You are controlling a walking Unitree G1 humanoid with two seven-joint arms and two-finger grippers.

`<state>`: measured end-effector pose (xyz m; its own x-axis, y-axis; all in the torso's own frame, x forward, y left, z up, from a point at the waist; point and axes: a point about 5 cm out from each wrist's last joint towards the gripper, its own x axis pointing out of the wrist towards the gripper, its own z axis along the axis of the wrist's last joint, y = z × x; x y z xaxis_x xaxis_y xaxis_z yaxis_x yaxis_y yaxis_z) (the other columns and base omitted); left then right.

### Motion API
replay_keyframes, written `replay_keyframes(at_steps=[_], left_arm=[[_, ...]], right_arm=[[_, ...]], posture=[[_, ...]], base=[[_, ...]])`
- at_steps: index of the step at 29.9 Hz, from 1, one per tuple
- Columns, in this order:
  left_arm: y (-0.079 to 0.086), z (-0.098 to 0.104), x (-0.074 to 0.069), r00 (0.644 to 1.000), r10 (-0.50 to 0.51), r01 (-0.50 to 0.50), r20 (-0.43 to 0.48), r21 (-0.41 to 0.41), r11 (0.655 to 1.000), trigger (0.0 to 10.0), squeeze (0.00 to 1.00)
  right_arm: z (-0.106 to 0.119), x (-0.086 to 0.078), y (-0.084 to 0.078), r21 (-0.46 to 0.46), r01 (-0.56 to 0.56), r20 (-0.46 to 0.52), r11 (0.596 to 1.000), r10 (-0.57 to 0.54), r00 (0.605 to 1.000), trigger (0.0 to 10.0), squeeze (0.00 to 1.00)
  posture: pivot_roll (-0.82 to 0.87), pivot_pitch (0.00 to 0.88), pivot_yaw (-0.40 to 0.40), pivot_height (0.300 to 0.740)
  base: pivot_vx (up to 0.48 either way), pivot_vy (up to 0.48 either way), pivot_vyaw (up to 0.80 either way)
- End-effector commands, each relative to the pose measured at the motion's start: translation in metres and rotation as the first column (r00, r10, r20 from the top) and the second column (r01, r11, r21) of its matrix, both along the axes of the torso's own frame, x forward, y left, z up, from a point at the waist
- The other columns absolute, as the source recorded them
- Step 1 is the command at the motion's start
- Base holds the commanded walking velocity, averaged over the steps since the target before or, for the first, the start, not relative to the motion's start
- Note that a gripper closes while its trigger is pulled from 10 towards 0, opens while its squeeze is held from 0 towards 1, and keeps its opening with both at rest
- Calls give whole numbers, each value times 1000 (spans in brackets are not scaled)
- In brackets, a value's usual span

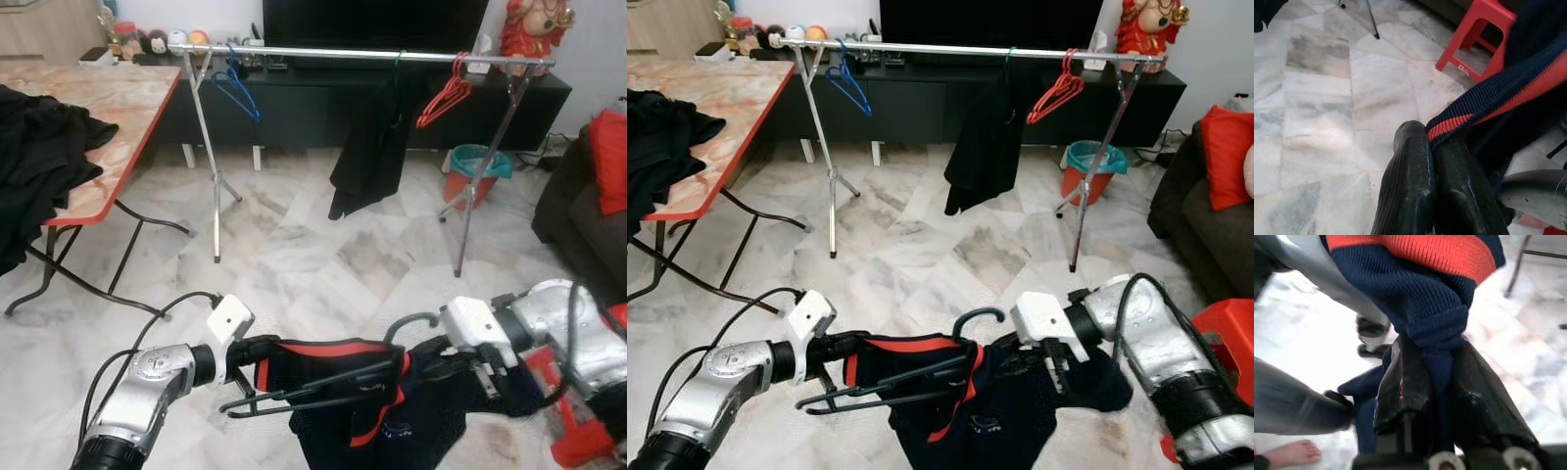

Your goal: Hang hanger

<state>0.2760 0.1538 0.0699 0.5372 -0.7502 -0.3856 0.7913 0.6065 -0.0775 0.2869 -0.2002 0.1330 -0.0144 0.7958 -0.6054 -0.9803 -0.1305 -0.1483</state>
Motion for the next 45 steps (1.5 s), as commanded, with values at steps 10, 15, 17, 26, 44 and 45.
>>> replay_keyframes(at_steps=[10,15,17,26,44,45], left_arm=[[9,-2,3,999,41,-42,14,60,997,0,0],[8,-3,4,999,40,-41,17,62,997,0,0],[8,-3,4,999,41,-43,20,62,997,0,0],[6,1,8,996,73,-75,52,35,997,0,0],[19,-6,16,985,154,-163,72,138,977,0,0],[20,-7,16,985,157,-167,72,147,975,0,0]], right_arm=[[-9,-3,-28,-321,-70,20,944,81,997,10000,0],[-8,-11,-27,-280,-145,-51,949,136,989,10000,0],[-4,-11,-20,-207,-159,-52,965,151,987,10000,0],[14,3,6,63,-101,40,993,98,994,10000,0],[-28,4,-43,-473,13,77,881,26,997,10000,0],[-28,7,-44,-477,46,110,878,8,994,10000,0]], posture=[[99,0,-22,740],[97,0,-24,740],[97,0,-25,740],[99,0,-28,740],[99,0,-35,740],[99,0,-35,740]], base=[[0,0,0],[0,0,0],[0,0,0],[0,0,0],[0,0,0],[0,0,0]])
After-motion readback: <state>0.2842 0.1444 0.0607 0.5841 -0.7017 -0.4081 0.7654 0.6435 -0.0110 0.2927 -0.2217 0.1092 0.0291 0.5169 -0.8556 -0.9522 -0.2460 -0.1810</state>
